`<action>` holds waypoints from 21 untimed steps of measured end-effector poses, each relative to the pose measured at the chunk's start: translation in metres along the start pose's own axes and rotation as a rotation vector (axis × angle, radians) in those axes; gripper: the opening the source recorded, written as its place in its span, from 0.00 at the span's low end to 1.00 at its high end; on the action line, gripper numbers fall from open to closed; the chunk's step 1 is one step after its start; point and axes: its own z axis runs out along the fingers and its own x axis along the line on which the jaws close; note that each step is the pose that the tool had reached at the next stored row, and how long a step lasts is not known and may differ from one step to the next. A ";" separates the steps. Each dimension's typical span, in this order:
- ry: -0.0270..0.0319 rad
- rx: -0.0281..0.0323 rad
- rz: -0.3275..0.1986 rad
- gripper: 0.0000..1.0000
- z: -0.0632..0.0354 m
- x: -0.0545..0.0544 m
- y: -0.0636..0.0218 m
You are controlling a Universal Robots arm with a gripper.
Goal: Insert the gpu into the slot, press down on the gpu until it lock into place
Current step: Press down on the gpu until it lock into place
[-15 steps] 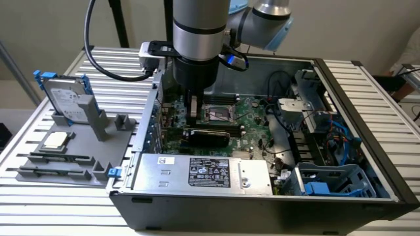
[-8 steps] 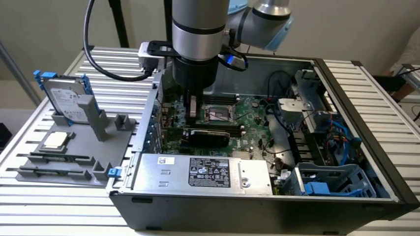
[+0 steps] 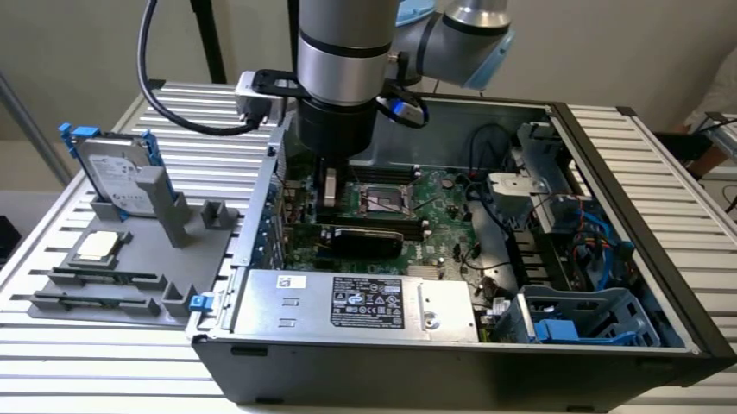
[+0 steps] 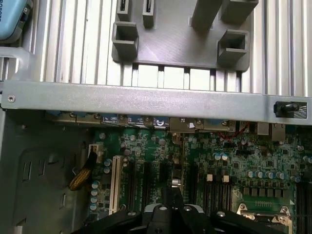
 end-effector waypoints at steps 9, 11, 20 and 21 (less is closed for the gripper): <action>0.0110 -0.1373 -0.004 0.11 0.0003 0.000 0.0036; 0.0102 -0.1626 -0.004 0.11 0.0003 0.000 0.0035; -0.0035 -0.1731 0.072 0.11 0.0014 0.000 0.0034; -0.0047 -0.1782 0.080 0.11 0.0017 0.000 0.0035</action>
